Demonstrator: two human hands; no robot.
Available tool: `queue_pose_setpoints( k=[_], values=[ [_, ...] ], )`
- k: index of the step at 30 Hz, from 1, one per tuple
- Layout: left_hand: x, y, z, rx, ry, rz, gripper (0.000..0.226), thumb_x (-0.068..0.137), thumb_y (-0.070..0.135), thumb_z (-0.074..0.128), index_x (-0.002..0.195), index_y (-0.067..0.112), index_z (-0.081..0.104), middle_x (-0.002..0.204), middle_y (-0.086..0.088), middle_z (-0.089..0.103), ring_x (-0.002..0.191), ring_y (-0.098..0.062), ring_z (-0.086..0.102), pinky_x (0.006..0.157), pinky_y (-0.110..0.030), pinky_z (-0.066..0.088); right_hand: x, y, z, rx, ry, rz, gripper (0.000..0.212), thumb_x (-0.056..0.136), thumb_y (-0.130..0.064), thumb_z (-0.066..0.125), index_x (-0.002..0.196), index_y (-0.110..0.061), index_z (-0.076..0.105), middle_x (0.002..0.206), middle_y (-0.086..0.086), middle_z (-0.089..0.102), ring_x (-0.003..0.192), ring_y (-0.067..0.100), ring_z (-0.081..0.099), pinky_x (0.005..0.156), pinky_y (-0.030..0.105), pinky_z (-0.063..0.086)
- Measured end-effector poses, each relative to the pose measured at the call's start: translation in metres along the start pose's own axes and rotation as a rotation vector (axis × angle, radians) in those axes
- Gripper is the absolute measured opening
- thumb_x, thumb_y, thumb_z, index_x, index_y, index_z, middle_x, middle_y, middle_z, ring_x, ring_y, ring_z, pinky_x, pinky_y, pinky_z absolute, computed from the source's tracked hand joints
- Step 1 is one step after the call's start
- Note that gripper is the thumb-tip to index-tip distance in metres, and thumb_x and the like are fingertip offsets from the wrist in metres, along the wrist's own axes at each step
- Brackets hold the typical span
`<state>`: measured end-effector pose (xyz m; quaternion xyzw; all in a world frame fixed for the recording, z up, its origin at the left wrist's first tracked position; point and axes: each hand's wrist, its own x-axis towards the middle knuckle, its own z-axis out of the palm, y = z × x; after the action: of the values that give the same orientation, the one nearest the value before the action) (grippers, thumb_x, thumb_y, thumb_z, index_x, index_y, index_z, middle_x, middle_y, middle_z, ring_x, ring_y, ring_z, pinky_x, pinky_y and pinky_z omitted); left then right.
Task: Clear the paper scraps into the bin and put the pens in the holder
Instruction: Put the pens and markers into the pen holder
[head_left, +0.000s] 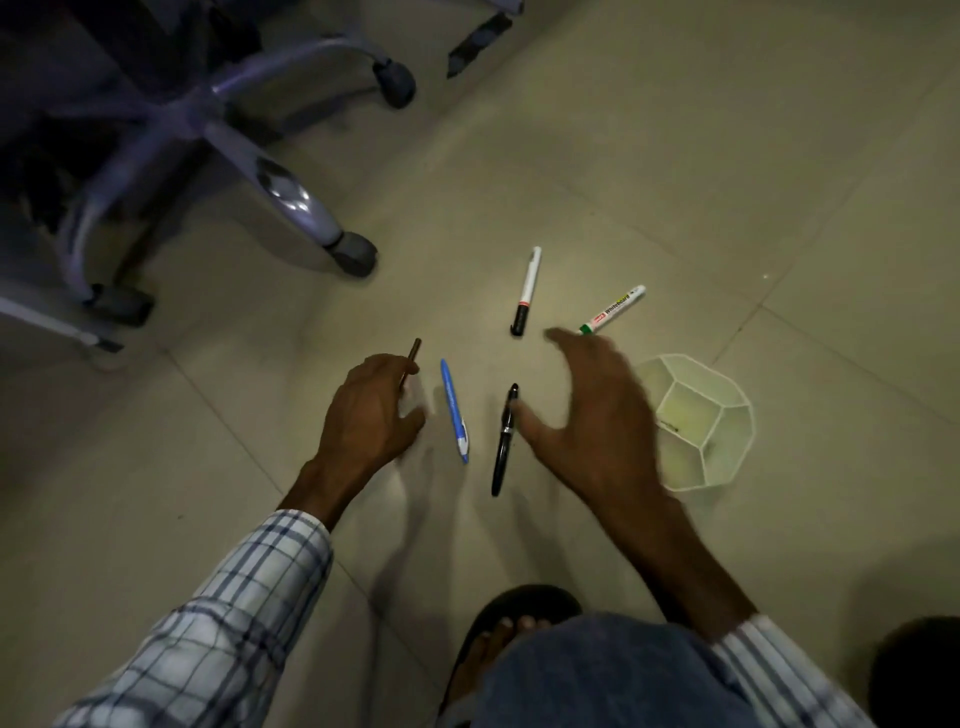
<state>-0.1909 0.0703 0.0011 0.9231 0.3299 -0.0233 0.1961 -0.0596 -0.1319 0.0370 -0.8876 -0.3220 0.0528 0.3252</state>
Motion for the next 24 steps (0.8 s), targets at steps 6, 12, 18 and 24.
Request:
queue_pose_setpoints(
  k=[6, 12, 18, 24],
  values=[
    [-0.009, -0.020, 0.036, 0.079, -0.075, -0.082, 0.038, 0.082, 0.012, 0.065, 0.119, 0.013, 0.060, 0.130, -0.013, 0.052, 0.108, -0.031, 0.055, 0.090, -0.035, 0.047, 0.020, -0.029, 0.097, -0.180, -0.415, -0.026, 0.036, 0.092, -0.040, 0.061, 0.112, -0.011, 0.058, 0.106, 0.010, 0.066, 0.097, 0.029, 0.065, 0.078, 0.035, 0.046],
    [0.001, -0.017, 0.045, 0.067, -0.007, -0.076, 0.008, 0.089, 0.010, 0.061, 0.097, 0.011, 0.062, 0.105, -0.010, 0.055, 0.079, -0.029, 0.063, 0.075, -0.034, 0.056, 0.013, -0.020, 0.114, -0.179, -0.453, 0.051, 0.019, 0.097, -0.018, 0.054, 0.107, -0.005, 0.062, 0.106, 0.010, 0.069, 0.095, 0.025, 0.067, 0.070, 0.028, 0.043],
    [0.009, -0.005, 0.047, -0.012, -0.022, -0.132, 0.014, 0.075, 0.007, 0.066, 0.085, 0.012, 0.057, 0.083, -0.007, 0.063, 0.076, -0.029, 0.061, 0.069, -0.037, 0.049, 0.010, -0.024, 0.088, -0.037, -0.428, 0.171, 0.013, 0.081, -0.006, 0.060, 0.091, 0.000, 0.064, 0.100, 0.019, 0.069, 0.094, 0.036, 0.065, 0.072, 0.033, 0.047],
    [0.007, 0.000, 0.051, -0.136, -0.061, -0.226, 0.038, 0.071, 0.011, 0.073, 0.102, 0.016, 0.052, 0.081, 0.002, 0.065, 0.074, -0.024, 0.063, 0.065, -0.030, 0.043, 0.004, -0.008, 0.087, -0.095, -0.402, 0.121, 0.016, 0.093, -0.015, 0.057, 0.105, -0.005, 0.058, 0.112, 0.015, 0.066, 0.103, 0.031, 0.064, 0.079, 0.033, 0.047]
  ],
)
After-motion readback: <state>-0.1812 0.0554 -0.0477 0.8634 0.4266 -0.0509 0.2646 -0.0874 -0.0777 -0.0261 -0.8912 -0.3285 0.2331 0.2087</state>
